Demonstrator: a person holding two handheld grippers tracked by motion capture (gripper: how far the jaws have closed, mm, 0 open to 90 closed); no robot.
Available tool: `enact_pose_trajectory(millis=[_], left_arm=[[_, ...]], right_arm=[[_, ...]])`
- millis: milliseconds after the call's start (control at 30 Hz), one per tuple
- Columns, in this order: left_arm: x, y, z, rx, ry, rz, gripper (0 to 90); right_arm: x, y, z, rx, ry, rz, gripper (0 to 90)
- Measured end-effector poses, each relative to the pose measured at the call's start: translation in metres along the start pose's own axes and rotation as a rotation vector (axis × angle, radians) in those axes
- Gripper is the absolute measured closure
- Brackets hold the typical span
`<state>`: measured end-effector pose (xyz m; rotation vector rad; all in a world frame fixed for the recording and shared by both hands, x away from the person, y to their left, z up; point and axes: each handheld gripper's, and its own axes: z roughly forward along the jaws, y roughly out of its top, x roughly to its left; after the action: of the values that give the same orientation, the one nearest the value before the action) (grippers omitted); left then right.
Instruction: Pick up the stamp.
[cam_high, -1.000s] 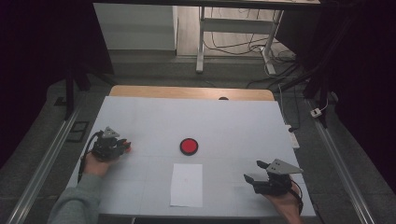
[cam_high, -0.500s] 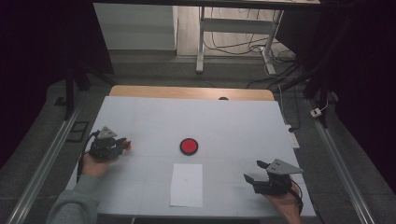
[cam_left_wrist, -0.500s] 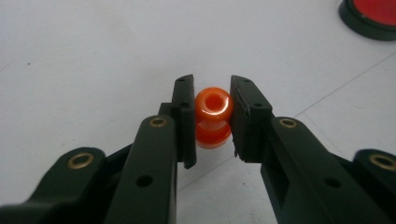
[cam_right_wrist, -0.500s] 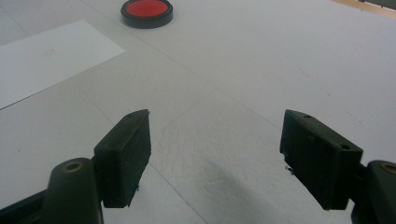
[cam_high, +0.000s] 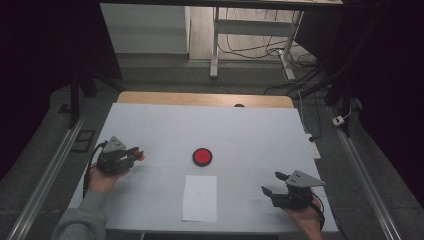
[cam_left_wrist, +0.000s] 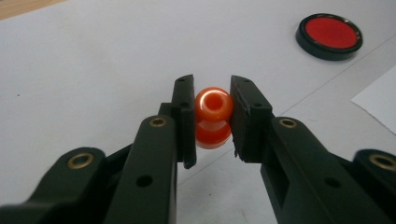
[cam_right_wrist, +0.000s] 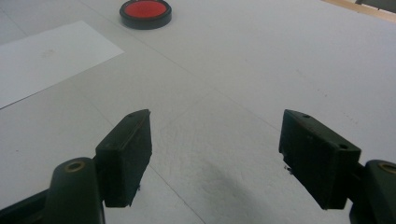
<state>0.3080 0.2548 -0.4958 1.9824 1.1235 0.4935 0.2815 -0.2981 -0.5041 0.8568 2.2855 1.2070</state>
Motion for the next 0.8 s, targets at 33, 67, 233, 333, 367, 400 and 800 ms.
enact_pose_trajectory(millis=[33,67,233,333,367,400,800], left_arm=[[-0.001,0.0,0.0,-0.003,-0.006,0.0,72.6],[-0.002,0.001,-0.001,-0.009,-0.012,-0.002,72.7],[-0.007,0.003,-0.004,-0.046,-0.046,-0.009,72.7],[-0.011,0.005,-0.006,-0.068,-0.064,-0.011,72.7],[-0.012,0.005,-0.006,-0.072,-0.067,-0.008,72.7],[-0.014,0.006,-0.007,-0.075,-0.07,-0.006,72.7],[-0.032,0.014,-0.008,-0.112,-0.129,0.017,72.7]], right_arm=[[0.0,0.0,0.0,-0.002,0.002,0.001,25.2],[0.0,0.0,0.0,0.0,0.0,0.0,25.4],[0.0,0.0,0.0,0.001,0.002,-0.002,25.4],[-0.001,0.0,0.0,0.004,-0.003,-0.001,25.5],[-0.001,0.0,0.0,0.004,-0.003,-0.001,25.5],[0.0,0.0,0.0,0.003,-0.002,-0.002,25.5],[0.0,0.0,0.0,-0.003,0.0,-0.003,25.4]])
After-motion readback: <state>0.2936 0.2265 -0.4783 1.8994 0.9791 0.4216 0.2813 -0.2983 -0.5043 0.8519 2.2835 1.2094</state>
